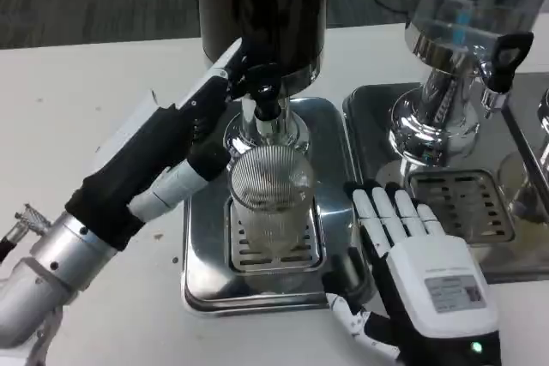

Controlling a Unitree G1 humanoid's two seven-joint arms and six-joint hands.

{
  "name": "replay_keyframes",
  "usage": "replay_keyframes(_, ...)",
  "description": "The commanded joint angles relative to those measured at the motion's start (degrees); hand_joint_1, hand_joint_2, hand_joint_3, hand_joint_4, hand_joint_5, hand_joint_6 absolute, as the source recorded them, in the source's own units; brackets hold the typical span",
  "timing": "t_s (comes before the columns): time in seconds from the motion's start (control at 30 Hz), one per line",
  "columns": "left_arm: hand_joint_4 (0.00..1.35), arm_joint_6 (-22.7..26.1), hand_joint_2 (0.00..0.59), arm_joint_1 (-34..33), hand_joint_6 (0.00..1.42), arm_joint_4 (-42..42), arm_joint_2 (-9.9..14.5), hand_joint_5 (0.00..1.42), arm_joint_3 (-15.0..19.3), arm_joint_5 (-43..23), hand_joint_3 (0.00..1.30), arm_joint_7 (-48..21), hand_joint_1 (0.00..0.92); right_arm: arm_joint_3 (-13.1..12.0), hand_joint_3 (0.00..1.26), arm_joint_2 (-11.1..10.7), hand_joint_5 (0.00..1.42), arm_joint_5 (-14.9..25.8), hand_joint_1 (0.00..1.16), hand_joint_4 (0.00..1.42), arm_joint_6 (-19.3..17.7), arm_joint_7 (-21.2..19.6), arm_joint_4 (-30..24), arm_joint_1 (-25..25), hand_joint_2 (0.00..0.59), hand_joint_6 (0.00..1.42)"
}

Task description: Grasp the cup under the faucet to collect the drink, then remove the cup.

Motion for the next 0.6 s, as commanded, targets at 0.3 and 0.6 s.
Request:
replay_keyframes(0.3,0.08,-1.65,0.101,0.1,0.27,0.3,-1.79,0.29,2.94,1.69,0.13,-2.3,0.0,-0.73,0.0,-0.12,0.0,1.08,0.29,0.0,-0.22,0.26,0.02,-0.94,0.385,0.07)
replay_keyframes(0.6,0.12,-5.28,0.114,1.12,0.29,1.73,-1.1,0.33,3.49,6.81,0.17,-1.79,0.0,-1.0,0.0,-0.7,0.0,2.0,0.29,0.0,-0.33,0.39,0.43,-1.48,0.385,0.07)
